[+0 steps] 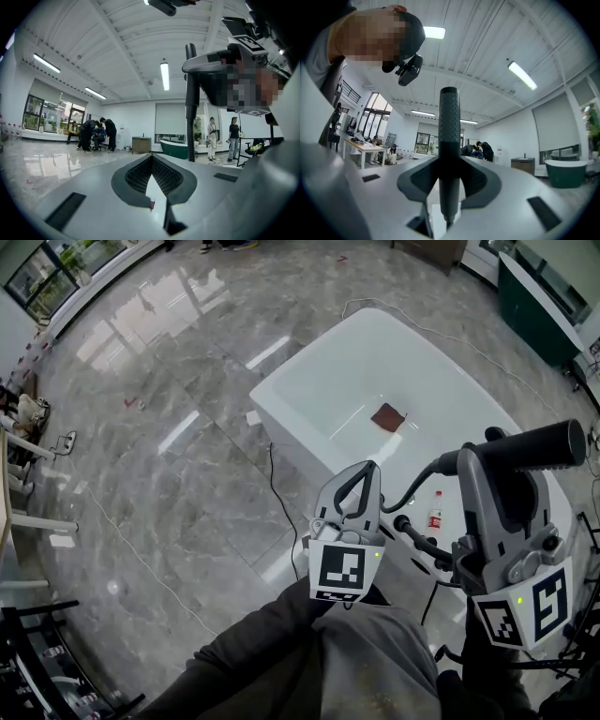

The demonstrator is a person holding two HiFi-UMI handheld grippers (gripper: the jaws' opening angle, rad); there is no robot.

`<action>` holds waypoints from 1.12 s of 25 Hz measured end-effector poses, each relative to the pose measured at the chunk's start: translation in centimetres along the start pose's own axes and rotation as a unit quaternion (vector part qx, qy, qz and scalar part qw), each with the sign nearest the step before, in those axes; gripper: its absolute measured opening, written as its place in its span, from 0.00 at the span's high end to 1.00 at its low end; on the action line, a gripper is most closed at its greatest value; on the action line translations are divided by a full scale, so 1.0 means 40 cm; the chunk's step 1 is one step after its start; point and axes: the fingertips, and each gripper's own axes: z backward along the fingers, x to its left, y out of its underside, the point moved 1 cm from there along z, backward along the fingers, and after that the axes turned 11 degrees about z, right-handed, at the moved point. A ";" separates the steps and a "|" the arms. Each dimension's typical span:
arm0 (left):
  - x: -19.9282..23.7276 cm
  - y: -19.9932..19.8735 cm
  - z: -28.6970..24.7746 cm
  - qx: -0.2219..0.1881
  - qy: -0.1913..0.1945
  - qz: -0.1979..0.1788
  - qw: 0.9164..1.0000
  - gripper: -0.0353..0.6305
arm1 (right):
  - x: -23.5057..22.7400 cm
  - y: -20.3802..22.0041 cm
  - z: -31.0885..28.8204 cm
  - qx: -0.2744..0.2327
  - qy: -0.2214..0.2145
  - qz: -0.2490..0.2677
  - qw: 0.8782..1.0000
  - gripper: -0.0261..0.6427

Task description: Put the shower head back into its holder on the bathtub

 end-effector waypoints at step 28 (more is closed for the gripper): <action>0.004 -0.005 -0.183 0.040 0.062 0.010 0.997 0.94 | -0.138 0.021 -0.127 0.022 0.047 0.006 0.999 0.75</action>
